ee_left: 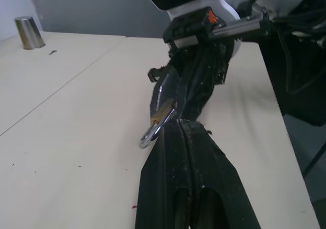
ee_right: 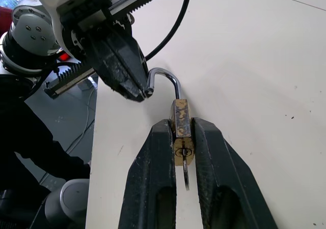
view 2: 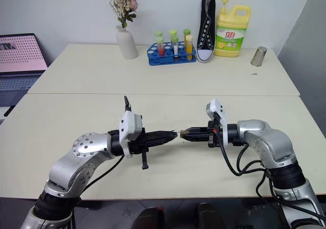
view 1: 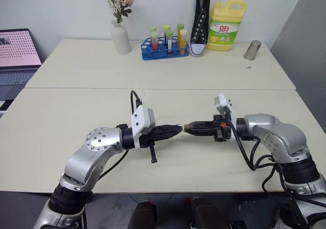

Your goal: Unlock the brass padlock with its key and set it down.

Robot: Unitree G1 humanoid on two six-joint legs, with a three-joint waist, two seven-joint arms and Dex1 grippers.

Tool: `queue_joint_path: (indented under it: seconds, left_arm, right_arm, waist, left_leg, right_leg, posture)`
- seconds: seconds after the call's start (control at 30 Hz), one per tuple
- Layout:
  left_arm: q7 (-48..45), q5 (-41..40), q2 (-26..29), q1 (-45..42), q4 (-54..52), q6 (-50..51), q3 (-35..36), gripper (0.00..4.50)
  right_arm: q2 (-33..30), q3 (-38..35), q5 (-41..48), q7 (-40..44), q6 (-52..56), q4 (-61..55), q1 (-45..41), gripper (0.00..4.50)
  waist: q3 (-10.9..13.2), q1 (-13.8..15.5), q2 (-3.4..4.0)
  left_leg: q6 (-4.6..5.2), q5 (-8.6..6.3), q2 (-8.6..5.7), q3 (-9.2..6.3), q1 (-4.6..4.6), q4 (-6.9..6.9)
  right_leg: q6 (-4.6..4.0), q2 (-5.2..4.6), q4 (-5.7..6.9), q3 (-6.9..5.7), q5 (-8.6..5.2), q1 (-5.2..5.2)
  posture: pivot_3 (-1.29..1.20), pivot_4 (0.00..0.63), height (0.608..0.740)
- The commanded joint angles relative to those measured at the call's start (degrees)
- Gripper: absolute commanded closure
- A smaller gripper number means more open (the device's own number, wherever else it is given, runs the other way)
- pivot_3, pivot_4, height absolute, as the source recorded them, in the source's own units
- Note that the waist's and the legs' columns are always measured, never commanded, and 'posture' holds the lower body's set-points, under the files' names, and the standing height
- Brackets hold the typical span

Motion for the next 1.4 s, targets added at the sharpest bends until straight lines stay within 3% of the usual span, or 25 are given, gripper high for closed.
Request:
queue_joint_path:
  seconds: [0.03, 1.17, 1.33, 1.4]
  left_arm:
    - [0.66, -1.39, -0.14, -1.32, -2.16, 0.56, 1.44, 4.5]
    - [1.45, 1.98, -1.84, -1.37, -0.96, -1.83, 0.68, 4.5]
    - [2.6, 6.2, 0.01, -1.0, -1.44, -5.41, 2.09, 4.5]
    - [-0.3, 8.93, 3.18, 1.0, -1.4, -10.69, 2.71, 4.5]
  right_arm:
    - [-0.52, -0.21, 0.1, 1.16, -1.06, -1.1, -0.11, 4.33]
    - [-0.27, -0.29, -0.01, 1.62, -0.57, -1.68, 0.32, 4.33]
    - [-0.19, -0.53, 0.04, 0.7, 0.56, -1.15, 0.05, 4.33]
    - [-0.36, -0.58, -0.07, 0.32, 1.28, -0.73, -0.06, 4.33]
  waist:
    - [0.0, 0.0, 0.0]
    - [0.0, 0.0, 0.0]
    - [0.0, 0.01, 0.0]
    - [0.0, -0.04, 0.0]
  left_leg:
    - [0.0, 0.0, 0.0, 0.0, 0.0, 0.0]
    - [0.0, 0.0, -0.01, 0.01, 0.0, -0.01]
    - [0.0, 0.0, 0.0, 0.01, 0.0, -0.01]
    - [0.0, 0.0, 0.0, 0.01, 0.01, -0.01]
  right_leg:
    - [0.0, 0.0, 0.0, 0.01, 0.0, 0.0]
    - [-0.01, 0.0, -0.01, 0.02, 0.0, 0.0]
    - [-0.01, 0.0, -0.01, 0.02, 0.0, 0.0]
    - [-0.01, 0.0, -0.01, 0.02, 0.0, 0.0]
  posture:
    - [0.0, 0.15, 0.74]
    - [0.0, 0.15, 0.74]
    - [0.0, 0.15, 0.74]
    - [0.0, 0.15, 0.74]
